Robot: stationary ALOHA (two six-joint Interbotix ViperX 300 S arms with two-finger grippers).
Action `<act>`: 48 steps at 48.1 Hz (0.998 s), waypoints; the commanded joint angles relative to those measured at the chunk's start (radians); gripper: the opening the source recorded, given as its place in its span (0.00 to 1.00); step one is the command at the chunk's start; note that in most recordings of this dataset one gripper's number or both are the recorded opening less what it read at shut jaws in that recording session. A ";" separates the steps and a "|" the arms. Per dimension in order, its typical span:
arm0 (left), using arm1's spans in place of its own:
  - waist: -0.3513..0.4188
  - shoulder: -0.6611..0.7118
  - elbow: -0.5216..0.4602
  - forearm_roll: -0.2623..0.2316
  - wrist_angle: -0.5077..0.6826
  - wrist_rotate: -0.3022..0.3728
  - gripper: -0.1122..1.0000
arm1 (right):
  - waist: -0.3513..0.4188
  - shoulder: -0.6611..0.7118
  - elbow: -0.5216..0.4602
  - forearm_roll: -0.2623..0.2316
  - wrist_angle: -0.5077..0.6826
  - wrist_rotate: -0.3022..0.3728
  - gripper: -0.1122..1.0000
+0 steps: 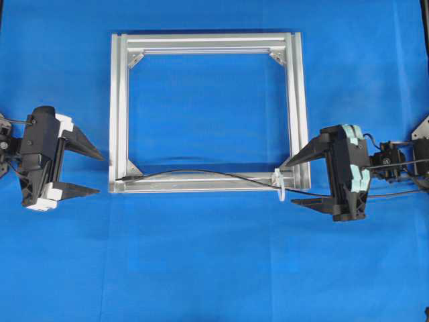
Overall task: Insert the wire through the string loop located on the right side.
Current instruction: 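Open the left gripper, releasing the cable, and hold both arms apart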
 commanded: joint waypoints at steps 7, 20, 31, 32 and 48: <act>0.003 -0.028 -0.034 0.003 0.014 0.005 0.82 | -0.002 -0.095 -0.017 -0.002 0.049 -0.002 0.96; 0.028 -0.087 -0.084 0.003 0.075 0.011 0.82 | -0.035 -0.242 -0.026 -0.003 0.187 -0.002 0.96; 0.034 -0.123 -0.110 0.003 0.144 0.011 0.82 | -0.040 -0.301 -0.035 -0.008 0.253 -0.003 0.96; 0.034 -0.124 -0.112 0.003 0.144 0.011 0.82 | -0.041 -0.301 -0.035 -0.009 0.255 -0.003 0.96; 0.040 -0.124 -0.110 0.003 0.149 0.011 0.82 | -0.044 -0.299 -0.037 -0.017 0.256 -0.003 0.96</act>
